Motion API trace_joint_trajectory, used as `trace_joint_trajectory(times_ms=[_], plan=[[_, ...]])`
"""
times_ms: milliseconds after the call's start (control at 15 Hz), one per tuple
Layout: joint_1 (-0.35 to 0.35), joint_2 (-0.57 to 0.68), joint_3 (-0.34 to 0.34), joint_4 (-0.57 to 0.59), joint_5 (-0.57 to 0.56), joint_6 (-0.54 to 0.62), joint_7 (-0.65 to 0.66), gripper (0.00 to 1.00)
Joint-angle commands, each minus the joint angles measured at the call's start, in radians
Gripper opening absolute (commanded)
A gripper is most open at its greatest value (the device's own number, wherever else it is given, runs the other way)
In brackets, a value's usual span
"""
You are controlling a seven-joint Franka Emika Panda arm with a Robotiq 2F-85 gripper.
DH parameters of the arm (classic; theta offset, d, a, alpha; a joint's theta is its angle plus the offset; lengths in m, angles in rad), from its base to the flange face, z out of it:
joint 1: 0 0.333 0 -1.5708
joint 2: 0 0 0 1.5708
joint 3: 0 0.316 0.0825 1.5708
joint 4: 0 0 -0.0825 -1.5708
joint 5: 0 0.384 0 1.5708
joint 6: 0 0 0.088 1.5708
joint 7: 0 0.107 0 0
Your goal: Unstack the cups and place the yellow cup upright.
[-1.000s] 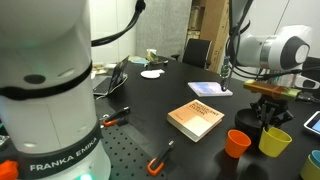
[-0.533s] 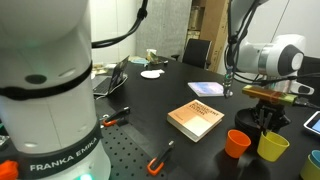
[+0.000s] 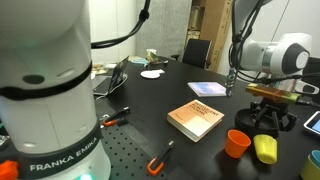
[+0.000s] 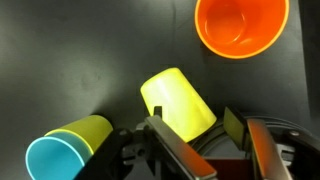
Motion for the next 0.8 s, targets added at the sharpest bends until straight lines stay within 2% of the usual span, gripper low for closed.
trace_joint_trajectory(times_ms=[0, 67, 333, 733], plan=[[-0.036, -0.005, 0.015, 0.042, 0.041, -0.035, -0.011, 0.97], [-0.041, -0.005, 0.014, 0.049, 0.048, -0.037, -0.011, 1.0], [-0.077, -0.002, 0.003, 0.104, 0.075, -0.056, -0.005, 1.0], [-0.171, 0.045, 0.008, 0.237, 0.157, -0.131, -0.005, 1.0]])
